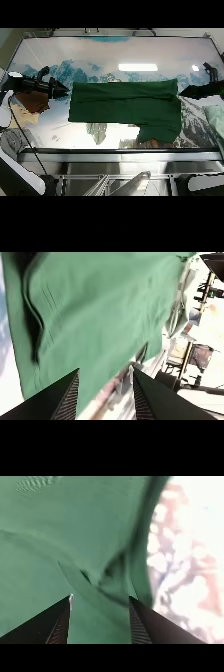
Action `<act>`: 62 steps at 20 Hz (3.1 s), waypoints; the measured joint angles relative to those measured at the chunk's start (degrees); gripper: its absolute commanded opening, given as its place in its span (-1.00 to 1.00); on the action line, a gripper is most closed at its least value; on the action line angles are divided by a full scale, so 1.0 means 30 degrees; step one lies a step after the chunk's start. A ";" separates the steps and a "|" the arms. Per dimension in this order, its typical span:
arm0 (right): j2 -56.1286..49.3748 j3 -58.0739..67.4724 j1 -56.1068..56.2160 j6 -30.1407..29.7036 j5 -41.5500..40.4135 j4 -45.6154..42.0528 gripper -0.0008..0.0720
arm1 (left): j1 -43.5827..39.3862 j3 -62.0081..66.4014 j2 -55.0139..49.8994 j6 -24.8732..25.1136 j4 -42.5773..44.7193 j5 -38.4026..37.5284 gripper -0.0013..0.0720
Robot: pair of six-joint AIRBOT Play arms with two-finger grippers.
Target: Fold the shirts.
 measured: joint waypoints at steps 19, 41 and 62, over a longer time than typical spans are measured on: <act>0.3942 -1.0455 -0.3818 0.1428 0.1617 -0.0481 0.41 | -0.0714 -1.2152 0.6229 0.1122 0.5646 0.3942 0.94; 0.4138 -1.1103 -0.2790 0.1479 0.4248 0.3519 -0.91 | -0.1566 -1.1693 0.6186 0.3869 0.0168 0.3577 -0.90; 0.5377 -0.9624 -0.2790 0.0780 0.5333 0.8626 -0.92 | 0.1472 -1.1650 0.7023 0.5406 -0.4707 -0.1348 -0.90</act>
